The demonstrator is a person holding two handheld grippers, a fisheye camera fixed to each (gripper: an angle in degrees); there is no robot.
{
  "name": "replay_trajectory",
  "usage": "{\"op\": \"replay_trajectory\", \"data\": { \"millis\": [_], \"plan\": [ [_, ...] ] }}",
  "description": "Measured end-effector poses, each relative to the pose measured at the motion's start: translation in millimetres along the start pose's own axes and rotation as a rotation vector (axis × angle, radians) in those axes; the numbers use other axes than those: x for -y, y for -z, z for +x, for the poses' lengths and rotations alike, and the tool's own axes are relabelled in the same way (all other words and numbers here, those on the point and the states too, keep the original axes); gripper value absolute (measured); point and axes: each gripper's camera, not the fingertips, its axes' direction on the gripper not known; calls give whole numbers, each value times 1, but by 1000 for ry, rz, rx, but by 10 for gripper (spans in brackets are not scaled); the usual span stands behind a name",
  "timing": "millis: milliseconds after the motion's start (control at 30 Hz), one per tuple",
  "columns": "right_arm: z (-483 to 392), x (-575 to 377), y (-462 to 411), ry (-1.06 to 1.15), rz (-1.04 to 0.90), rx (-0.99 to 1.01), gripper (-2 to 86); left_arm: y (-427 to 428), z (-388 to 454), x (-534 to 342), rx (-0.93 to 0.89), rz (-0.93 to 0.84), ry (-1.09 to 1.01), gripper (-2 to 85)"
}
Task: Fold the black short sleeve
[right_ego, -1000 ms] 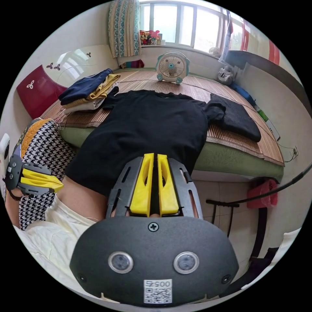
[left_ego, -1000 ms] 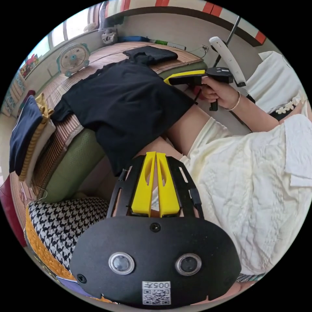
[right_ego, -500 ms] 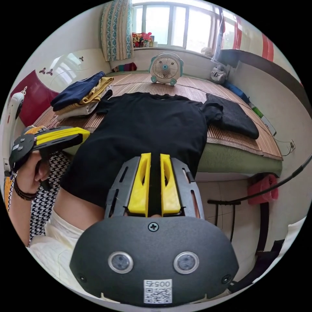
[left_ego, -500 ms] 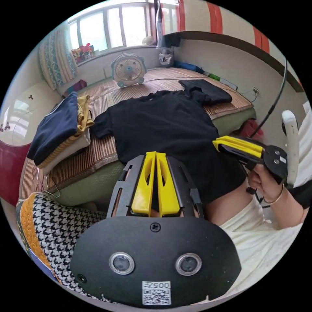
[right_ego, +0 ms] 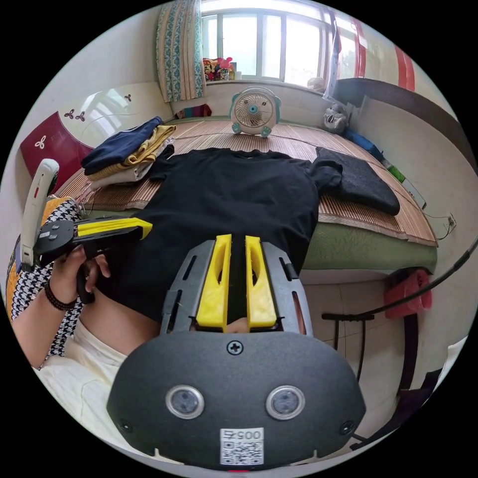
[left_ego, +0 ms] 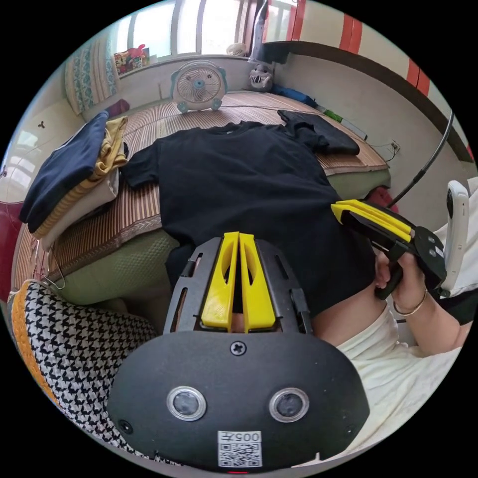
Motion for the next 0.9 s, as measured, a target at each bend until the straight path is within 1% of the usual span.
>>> {"op": "replay_trajectory", "data": {
  "millis": [167,233,300,500,667,900],
  "plan": [
    [-6,0,-2,20,-1,-54,36,-6,-32,-3,-143,9,63,-3],
    [-5,1,-3,19,-1,-50,33,-11,-50,-4,-231,9,103,-3],
    [-1,1,-3,8,1,-31,28,-14,-56,-7,-265,18,110,-4],
    [13,3,-4,-36,3,8,7,-19,-50,-5,-209,8,87,-6],
    [23,3,-5,-69,3,29,2,-23,-49,-6,-202,7,91,-7],
    [36,3,-6,-98,3,66,-7,-28,-26,-2,-83,-26,37,-6]
  ]
}}
